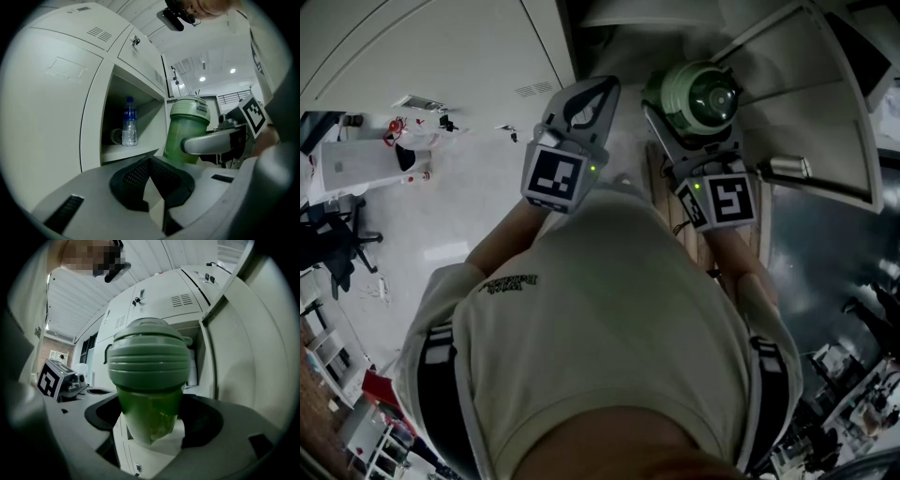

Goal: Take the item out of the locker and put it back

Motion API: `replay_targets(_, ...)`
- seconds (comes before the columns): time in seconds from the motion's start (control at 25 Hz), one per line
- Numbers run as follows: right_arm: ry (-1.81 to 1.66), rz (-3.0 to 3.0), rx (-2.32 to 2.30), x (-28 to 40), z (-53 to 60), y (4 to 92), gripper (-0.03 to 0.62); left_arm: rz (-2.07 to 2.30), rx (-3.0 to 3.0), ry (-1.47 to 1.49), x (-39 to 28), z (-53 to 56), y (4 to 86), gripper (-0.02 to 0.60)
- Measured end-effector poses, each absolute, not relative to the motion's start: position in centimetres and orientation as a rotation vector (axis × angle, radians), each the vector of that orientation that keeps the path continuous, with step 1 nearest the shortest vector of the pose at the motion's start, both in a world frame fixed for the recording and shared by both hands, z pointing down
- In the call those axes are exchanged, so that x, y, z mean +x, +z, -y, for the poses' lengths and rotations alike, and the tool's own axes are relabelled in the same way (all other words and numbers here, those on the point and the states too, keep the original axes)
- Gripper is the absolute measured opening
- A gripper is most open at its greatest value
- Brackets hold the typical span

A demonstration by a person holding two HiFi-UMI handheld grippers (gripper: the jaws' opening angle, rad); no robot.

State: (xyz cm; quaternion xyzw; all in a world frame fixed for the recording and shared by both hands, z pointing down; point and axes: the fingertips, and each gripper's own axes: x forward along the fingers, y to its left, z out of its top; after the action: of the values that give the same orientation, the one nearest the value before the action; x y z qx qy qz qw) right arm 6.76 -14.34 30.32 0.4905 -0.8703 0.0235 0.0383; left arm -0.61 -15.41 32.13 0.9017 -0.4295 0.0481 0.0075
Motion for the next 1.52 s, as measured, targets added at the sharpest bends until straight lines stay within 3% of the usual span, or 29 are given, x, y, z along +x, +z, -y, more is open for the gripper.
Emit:
replay_targets(0.84,0.032,2.623,1.511,7.1,21.6,32.3,0.393,1.387,2.838,0.172,1.5,20.3,34.3,0.014)
replay_targets(1.52,0.137,2.474,1.559,7.6,25.3,40.9,0.393,1.454,2.687,0.242,2.3,22.7,41.2,0.015)
